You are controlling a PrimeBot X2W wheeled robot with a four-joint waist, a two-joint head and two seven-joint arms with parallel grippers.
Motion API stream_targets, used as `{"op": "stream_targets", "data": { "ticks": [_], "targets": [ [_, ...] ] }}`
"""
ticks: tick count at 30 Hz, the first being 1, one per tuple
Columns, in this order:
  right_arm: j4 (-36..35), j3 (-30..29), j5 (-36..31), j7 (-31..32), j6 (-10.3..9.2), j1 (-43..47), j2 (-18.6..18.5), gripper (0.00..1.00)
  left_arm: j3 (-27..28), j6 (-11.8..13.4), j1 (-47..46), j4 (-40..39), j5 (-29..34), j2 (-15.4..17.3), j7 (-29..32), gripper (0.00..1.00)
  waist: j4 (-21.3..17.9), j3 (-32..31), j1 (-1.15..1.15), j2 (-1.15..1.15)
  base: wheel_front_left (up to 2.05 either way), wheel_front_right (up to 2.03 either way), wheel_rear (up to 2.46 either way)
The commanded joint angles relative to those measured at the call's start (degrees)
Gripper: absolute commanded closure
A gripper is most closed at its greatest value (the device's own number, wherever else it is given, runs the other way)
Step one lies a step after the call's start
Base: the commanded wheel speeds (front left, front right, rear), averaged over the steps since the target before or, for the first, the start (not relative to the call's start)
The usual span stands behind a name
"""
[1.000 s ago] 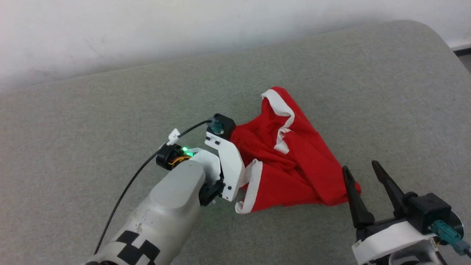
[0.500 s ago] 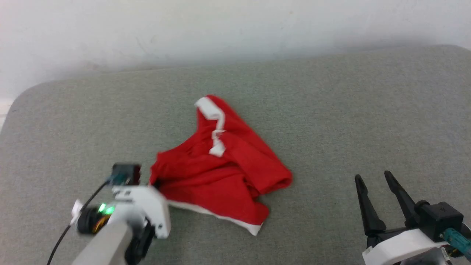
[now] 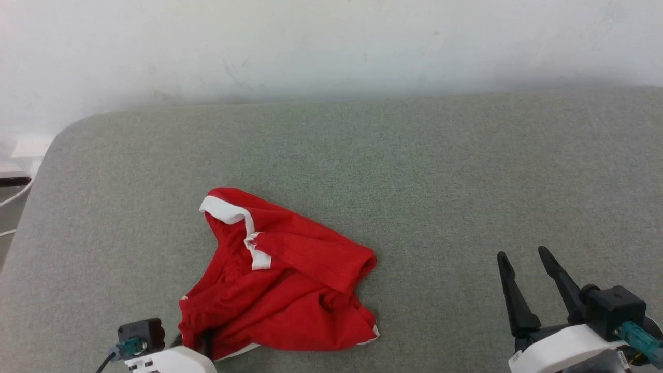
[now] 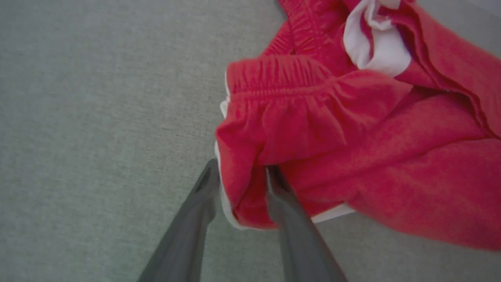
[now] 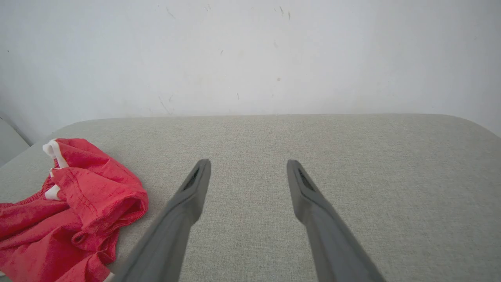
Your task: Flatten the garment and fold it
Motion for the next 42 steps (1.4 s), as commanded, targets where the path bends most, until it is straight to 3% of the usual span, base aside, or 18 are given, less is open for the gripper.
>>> {"op": "stream_targets", "data": {
  "ticks": [1, 8, 15, 24, 33, 42],
  "targets": [
    [0.10, 0.18, -0.37, 0.25, -0.04, 0.27, 0.13, 0.00, 0.54, 0.33, -0.09, -0.66, 0.09, 0.20, -0.97, 0.00, 0.05, -0.53, 0.00, 0.00, 0.00, 0.00, 0.00],
    [-0.55, 0.04, -0.39, 1.33, -0.04, 1.39, 0.13, 0.00, 2.45, -0.67, -1.53, -2.56, 3.26, 0.33, -10.17, 0.00, 0.63, -2.04, 0.00, 0.00, 0.00, 0.00, 0.00],
    [-0.74, 0.18, -0.16, 2.10, -0.04, 1.86, 0.13, 0.00, 2.96, -5.57, -3.71, -3.38, 8.23, -0.42, -19.44, 0.00, 1.50, -2.93, 0.00, 0.00, 0.00, 0.00, 0.00],
    [4.84, 3.53, 0.84, 7.17, -0.04, -1.95, 0.13, 0.00, 10.22, -10.99, -3.03, -7.36, 18.53, -5.33, -20.15, 0.00, 2.04, -2.08, 0.00, 0.00, 0.00, 0.00, 0.00],
    [20.82, 11.59, 5.47, 17.36, -0.04, -17.26, 0.13, 0.00, 13.94, -16.32, -4.33, -7.11, 23.70, -11.50, -20.16, 0.00, 4.43, 1.02, 0.00, 0.00, 0.00, 0.00, 0.00],
    [29.84, 21.98, 9.27, 24.66, -0.04, -29.42, -1.56, 0.00, 17.01, -20.10, -6.05, -5.79, 27.03, -16.09, -20.16, 0.00, 7.46, 4.49, 0.00, 0.00, 0.00, 0.00, 0.00]
  ]
}}
